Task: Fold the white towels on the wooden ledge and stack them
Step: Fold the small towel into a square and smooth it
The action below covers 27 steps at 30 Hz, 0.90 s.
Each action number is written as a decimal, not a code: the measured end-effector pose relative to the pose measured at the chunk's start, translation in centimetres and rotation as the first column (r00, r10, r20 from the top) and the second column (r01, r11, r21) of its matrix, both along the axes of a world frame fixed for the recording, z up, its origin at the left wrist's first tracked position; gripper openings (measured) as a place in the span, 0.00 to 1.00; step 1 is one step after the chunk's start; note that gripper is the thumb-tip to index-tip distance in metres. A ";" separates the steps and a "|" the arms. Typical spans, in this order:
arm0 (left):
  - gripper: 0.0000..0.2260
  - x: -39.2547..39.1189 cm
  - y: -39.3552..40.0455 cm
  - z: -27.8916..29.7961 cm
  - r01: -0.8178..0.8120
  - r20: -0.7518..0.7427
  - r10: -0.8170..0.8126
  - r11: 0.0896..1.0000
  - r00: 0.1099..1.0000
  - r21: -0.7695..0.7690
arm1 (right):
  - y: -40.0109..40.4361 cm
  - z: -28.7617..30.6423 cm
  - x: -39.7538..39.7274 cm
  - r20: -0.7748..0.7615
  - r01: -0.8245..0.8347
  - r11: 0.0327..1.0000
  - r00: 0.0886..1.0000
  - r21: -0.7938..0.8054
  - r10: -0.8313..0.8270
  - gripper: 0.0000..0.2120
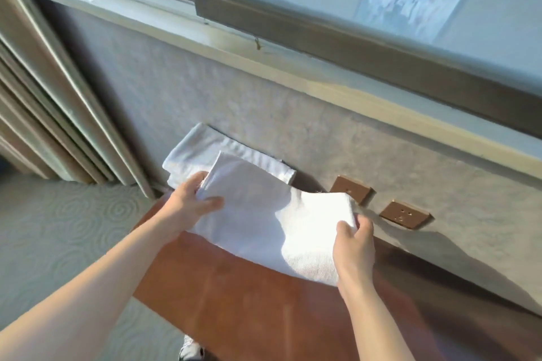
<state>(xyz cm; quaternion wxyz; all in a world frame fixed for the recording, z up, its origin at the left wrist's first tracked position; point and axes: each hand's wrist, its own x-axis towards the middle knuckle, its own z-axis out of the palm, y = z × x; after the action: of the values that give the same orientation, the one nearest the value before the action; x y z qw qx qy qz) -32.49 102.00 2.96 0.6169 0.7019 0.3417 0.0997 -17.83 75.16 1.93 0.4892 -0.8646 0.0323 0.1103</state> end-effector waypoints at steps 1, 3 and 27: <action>0.23 0.4 2.1 0.3 0.001 0.049 -0.001 1.000 0.999 -0.007 | 1.8 0.3 0.3 0.033 0.014 1.000 0.999 0.021 -0.015 0.19; 0.24 1.5 6.3 0.6 0.014 0.102 -0.011 1.000 0.995 -0.021 | 5.1 0.5 1.0 0.079 0.046 0.998 0.996 0.049 -0.050 0.18; 0.30 13.7 16.5 -15.7 0.533 -0.452 -0.336 0.204 0.826 0.821 | 23.9 -14.3 4.2 0.282 -0.212 0.669 0.786 -0.713 0.550 0.34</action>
<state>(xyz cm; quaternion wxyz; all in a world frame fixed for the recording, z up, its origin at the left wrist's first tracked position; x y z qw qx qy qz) -18.82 118.46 -12.70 0.0779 0.9944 0.0629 0.0348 -13.67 99.07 -12.37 0.1163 -0.9635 -0.2405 -0.0201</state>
